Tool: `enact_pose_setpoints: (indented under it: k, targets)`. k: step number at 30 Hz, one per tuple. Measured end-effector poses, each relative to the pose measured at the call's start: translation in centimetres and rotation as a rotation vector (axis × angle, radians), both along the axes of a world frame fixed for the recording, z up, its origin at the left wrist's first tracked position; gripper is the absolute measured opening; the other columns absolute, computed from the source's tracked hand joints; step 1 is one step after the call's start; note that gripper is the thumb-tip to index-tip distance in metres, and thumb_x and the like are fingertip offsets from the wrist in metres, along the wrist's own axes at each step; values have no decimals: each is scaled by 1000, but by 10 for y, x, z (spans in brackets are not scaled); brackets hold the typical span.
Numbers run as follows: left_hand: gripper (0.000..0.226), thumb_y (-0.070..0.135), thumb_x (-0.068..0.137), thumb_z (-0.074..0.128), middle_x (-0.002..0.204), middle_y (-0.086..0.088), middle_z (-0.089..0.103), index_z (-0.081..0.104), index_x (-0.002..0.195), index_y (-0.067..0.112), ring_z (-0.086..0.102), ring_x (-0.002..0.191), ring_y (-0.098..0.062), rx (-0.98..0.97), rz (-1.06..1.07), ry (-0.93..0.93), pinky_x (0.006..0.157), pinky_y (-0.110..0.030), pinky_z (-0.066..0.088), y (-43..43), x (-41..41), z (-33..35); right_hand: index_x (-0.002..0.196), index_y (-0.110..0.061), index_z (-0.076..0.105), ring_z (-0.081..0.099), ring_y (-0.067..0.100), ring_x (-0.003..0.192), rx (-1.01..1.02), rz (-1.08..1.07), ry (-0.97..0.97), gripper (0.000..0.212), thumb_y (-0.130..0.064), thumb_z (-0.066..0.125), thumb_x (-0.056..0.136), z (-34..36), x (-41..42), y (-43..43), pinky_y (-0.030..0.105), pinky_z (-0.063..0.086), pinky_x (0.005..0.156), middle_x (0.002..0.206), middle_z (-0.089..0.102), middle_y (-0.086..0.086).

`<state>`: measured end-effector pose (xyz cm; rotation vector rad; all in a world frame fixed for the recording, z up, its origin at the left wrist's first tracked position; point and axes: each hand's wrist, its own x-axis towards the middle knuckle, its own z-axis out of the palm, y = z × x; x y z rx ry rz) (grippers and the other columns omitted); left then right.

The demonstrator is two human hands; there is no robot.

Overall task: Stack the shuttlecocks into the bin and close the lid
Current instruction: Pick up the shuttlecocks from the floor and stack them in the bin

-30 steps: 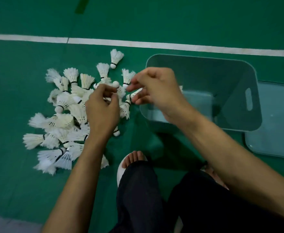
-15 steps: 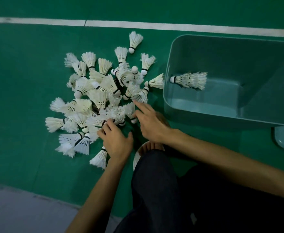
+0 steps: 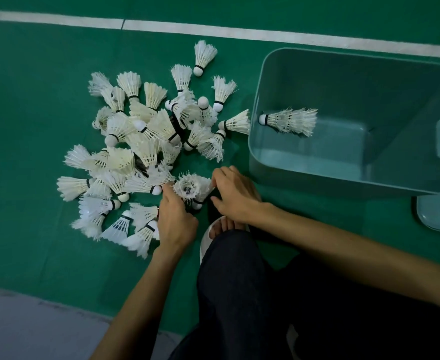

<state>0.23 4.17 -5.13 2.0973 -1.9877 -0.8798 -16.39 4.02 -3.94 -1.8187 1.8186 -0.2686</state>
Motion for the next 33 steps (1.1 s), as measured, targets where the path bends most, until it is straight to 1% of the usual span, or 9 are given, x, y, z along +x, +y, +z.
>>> enact_pose_setpoints:
  k: [4,11,14,16,19,22,26,29,33]
  targets:
    - [70,9,82,56,123,-19,60,22,143,8,62,92,-42,76,-67,44,64,-40,43,-3,-1,-4,103,-16,51,55,24,92,49,-116,-87,28,-24,73,88,-3,1,1,36,48,72,100,61,3]
    - [25,33,91,71,87,3,63,56,105,19,60,80,-23,28,-130,229,66,-37,47,-17,-5,9,93,-16,69,65,26,85,41,-151,-162,7,-20,70,88,14,2,6,29,47,67,93,71,7]
    - [27,45,82,64,99,0,68,66,104,29,64,88,-25,-39,-132,375,79,-48,56,-28,3,29,88,-13,66,58,23,82,-49,-44,-200,3,-12,69,88,44,6,4,30,43,68,91,66,6]
    - [28,47,80,65,92,-9,66,63,98,26,62,80,-32,-53,-118,467,72,-56,54,-38,8,47,87,-16,61,56,23,82,-99,4,-207,9,-12,69,87,70,8,-1,33,46,69,88,62,2]
    - [16,34,85,67,71,0,63,60,93,22,52,57,-19,-74,-128,596,49,-38,46,-49,6,86,84,-20,60,57,21,78,-135,-1,-268,13,-13,70,87,109,3,-10,37,53,70,82,61,-2]
    - [8,26,82,68,65,14,64,63,84,31,53,53,-2,-122,-82,726,47,-18,43,-55,-10,125,85,-20,69,62,16,75,-194,-32,-306,6,-15,72,86,153,-8,-15,37,57,72,76,66,-5]
    - [24,28,78,66,66,-16,51,53,82,8,43,51,-18,-143,-40,886,42,-23,35,-63,-58,161,81,-22,77,65,10,70,-303,-202,-275,3,-20,79,81,203,-46,-14,32,59,71,69,65,-12]
    - [32,22,87,66,75,-34,55,53,89,-7,42,53,-18,-211,-70,852,45,-30,34,-69,-113,172,70,-22,76,63,0,60,-261,-375,-310,11,-18,82,78,217,-104,-10,24,56,63,63,68,-13]
    - [31,35,83,68,63,-2,60,50,73,11,48,53,-7,-275,-85,614,52,-27,39,-74,-187,170,63,-21,68,56,4,57,-154,-642,-329,24,-12,83,79,202,-187,5,22,49,62,65,67,-6]
